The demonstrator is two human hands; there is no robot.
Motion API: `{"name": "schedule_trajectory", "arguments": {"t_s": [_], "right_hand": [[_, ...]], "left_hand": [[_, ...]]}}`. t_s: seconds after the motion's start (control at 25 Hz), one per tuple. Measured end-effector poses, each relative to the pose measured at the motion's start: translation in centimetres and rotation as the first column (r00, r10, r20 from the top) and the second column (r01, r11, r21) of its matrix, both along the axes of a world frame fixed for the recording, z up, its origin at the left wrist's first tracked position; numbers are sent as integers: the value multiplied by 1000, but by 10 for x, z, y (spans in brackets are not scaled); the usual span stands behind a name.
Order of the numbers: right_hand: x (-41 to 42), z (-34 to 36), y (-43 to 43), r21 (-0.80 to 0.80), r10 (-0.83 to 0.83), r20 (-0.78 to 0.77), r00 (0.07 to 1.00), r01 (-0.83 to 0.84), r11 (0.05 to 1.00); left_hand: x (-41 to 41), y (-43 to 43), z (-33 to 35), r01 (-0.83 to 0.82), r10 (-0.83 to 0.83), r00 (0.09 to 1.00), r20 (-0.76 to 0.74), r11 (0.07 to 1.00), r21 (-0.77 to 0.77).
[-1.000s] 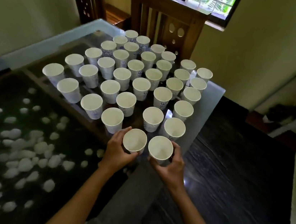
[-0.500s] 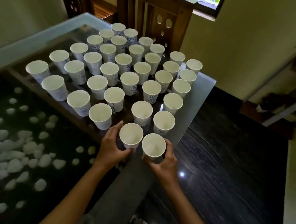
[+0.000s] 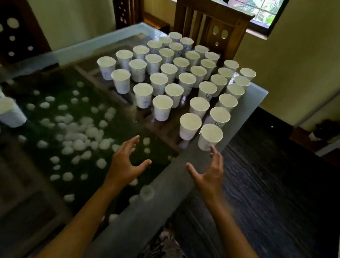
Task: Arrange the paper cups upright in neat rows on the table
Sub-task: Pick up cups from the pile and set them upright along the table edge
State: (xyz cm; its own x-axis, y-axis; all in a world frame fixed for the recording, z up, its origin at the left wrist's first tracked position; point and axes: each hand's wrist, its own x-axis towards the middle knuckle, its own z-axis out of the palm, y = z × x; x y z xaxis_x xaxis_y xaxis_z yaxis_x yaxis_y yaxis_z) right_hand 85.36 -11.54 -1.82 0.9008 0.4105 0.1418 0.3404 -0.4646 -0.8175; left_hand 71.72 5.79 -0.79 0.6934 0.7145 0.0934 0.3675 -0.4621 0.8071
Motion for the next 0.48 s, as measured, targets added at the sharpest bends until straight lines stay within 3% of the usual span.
{"name": "schedule_trajectory", "arguments": {"t_s": [0.16, 0.24, 0.36, 0.48], "right_hand": [[-91, 10, 23, -36, 250, -30, 968, -251, 967], [-136, 16, 43, -93, 427, -76, 901, -433, 897], [-197, 26, 84, -119, 645, -160, 748, -663, 739], [-251, 31, 130, -141, 753, -145, 642, -767, 626]], "left_hand": [[-111, -1, 10, 8, -5, 999, -54, 999, 41], [-175, 4, 10, -23, 29, 997, -76, 996, 88], [-265, 20, 7, -211, 234, 966, -112, 960, 186], [-338, 31, 10, -416, 443, 885, -141, 891, 184]]}}
